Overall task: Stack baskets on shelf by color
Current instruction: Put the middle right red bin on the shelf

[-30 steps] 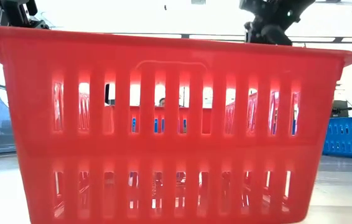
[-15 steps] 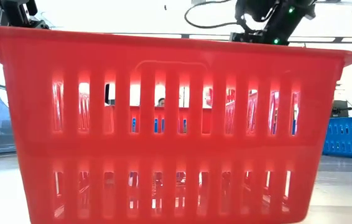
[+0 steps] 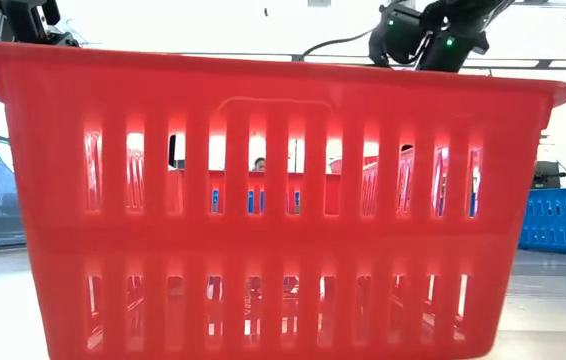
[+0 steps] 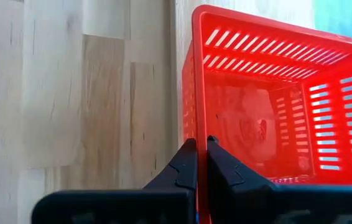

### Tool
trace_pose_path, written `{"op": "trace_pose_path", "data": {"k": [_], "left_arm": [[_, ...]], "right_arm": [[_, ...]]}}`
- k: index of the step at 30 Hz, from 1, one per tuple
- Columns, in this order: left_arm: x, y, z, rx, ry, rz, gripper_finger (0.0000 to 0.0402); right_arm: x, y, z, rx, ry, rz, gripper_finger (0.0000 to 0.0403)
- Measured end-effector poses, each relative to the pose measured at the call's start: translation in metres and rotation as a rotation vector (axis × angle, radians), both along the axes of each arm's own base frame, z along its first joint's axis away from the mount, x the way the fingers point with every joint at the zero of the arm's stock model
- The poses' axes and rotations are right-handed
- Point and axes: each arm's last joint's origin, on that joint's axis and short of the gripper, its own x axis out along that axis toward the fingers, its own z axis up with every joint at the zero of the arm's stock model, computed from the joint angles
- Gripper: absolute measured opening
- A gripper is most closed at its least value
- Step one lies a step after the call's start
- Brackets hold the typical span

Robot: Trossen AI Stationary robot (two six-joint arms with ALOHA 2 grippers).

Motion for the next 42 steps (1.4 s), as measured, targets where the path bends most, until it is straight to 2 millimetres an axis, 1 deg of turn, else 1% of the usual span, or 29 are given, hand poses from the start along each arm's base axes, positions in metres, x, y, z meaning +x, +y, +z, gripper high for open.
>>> {"op": "trace_pose_path", "data": {"k": [8, 14, 42], "left_arm": [[0.0, 0.0, 0.0, 0.0, 0.0, 0.0, 0.0142], [0.0, 0.0, 0.0, 0.0, 0.0, 0.0, 0.0142], [0.0, 0.0, 0.0, 0.0, 0.0, -0.001, 0.0142]], "right_arm": [[-0.005, -0.014, 0.0, 0.084, -0.032, -0.008, 0.0], [-0.007, -0.021, 0.0, 0.097, -0.039, -0.022, 0.0], [-0.008, -0.022, 0.0, 0.077, -0.029, -0.042, 0.0]]}}
